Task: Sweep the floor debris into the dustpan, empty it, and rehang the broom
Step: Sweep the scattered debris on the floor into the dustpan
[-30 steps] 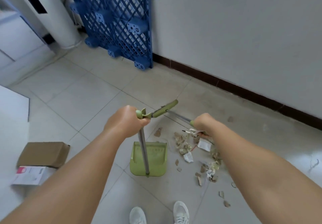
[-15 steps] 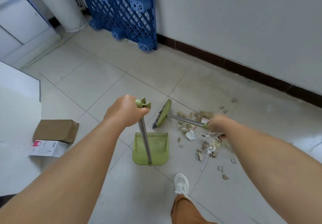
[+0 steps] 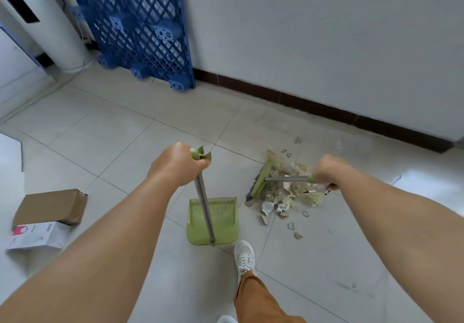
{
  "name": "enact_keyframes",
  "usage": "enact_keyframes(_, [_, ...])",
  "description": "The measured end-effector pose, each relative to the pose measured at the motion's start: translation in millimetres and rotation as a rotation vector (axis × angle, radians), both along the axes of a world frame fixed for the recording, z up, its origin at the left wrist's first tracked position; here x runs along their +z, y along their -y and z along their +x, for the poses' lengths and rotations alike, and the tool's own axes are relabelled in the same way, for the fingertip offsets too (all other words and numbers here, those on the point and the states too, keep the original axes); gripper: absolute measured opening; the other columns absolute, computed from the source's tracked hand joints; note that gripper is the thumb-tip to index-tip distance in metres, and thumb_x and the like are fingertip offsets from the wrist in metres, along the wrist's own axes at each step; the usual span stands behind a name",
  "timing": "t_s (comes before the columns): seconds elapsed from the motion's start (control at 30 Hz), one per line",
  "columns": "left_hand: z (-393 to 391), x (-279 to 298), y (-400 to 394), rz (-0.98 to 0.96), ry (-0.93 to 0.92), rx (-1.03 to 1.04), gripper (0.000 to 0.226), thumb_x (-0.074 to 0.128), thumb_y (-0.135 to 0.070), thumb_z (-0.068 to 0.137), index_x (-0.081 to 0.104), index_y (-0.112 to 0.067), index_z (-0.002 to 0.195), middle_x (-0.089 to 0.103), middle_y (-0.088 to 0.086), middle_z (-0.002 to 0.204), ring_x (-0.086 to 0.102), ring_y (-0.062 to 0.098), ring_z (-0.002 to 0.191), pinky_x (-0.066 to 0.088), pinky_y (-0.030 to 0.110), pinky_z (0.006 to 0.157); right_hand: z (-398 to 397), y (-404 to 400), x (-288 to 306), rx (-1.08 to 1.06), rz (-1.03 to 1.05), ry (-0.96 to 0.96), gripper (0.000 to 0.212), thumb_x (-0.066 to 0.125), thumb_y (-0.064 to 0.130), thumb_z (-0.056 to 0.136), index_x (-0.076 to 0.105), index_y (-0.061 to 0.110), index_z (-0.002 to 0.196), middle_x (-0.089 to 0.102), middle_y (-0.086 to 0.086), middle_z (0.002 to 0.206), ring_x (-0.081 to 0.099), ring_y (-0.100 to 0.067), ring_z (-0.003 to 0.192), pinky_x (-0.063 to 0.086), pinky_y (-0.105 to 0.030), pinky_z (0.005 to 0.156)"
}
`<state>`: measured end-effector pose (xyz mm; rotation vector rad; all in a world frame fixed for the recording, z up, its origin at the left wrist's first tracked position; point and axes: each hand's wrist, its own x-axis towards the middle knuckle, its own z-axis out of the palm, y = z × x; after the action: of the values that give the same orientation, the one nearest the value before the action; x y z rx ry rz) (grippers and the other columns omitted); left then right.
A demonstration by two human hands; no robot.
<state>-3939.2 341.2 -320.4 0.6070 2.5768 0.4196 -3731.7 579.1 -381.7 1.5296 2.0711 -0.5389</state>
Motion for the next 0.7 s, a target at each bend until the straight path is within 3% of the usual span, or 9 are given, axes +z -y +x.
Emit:
enact_keyframes(0.1, [11,5,-2,0.001,-0.003,-0.027,0.038,0.066,-0.051,0.085,0.064,-0.013,0.086,0.059,0.002,0.072,0.052,0.019,0.058,0.036,0.026,0.054,24,-8,1,-0.103,-0.022,-0.02,0.021,0.057,0.018,0.089,0.058,-0.001,0.08,0.064,-0.014,0.065,0.055,-0.021,0.041,0.042,-0.019,0.036])
enact_keyframes(0.17, [15,7,-8,-0.006,-0.009,-0.052,0.038,0.066,-0.052,0.085,0.065,-0.014,0.086,0.061,0.002,0.074,0.054,0.02,0.06,0.038,0.027,0.056,36,-13,0,-0.152,-0.061,-0.023,0.02,0.05,0.013,0.089,0.063,-0.003,0.085,0.065,-0.015,0.057,0.053,-0.021,0.036,0.04,-0.018,0.036])
enact_keyframes(0.27, [15,11,-23,-0.011,-0.026,-0.092,0.038,0.066,-0.053,0.084,0.064,-0.015,0.086,0.064,0.003,0.077,0.056,0.02,0.062,0.041,0.029,0.058,42,-18,-1,-0.184,-0.106,-0.043,0.026,0.04,0.005,0.09,0.061,-0.002,0.076,0.054,-0.011,0.04,0.047,-0.02,0.038,0.036,-0.018,0.041])
enact_keyframes(0.33, [12,13,-37,-0.009,-0.042,-0.12,0.038,0.067,-0.053,0.084,0.064,-0.015,0.085,0.064,0.003,0.077,0.058,0.02,0.064,0.043,0.03,0.059,40,-20,-3,-0.217,-0.146,-0.075,0.027,0.038,0.005,0.091,0.054,0.0,0.069,0.051,-0.01,0.045,0.044,-0.02,0.04,0.034,-0.019,0.043])
enact_keyframes(0.47, [-3,13,-77,-0.024,-0.071,-0.17,0.037,0.068,-0.053,0.083,0.063,-0.017,0.082,0.065,0.003,0.079,0.06,0.021,0.066,0.042,0.028,0.057,25,-44,-18,-0.312,-0.125,-0.191,0.022,0.044,0.007,0.089,0.048,0.007,0.067,0.051,-0.009,0.053,0.046,-0.018,0.037,0.034,-0.014,0.032])
enact_keyframes(0.7, [-60,-4,-181,-0.049,-0.06,-0.245,0.037,0.068,-0.052,0.084,0.062,-0.015,0.081,0.064,0.003,0.078,0.058,0.02,0.063,0.043,0.029,0.057,-53,-129,-51,-0.556,-0.128,-0.351,0.023,0.043,0.003,0.092,0.046,0.004,0.069,0.046,-0.01,0.06,0.039,-0.021,0.049,0.036,-0.029,0.053])
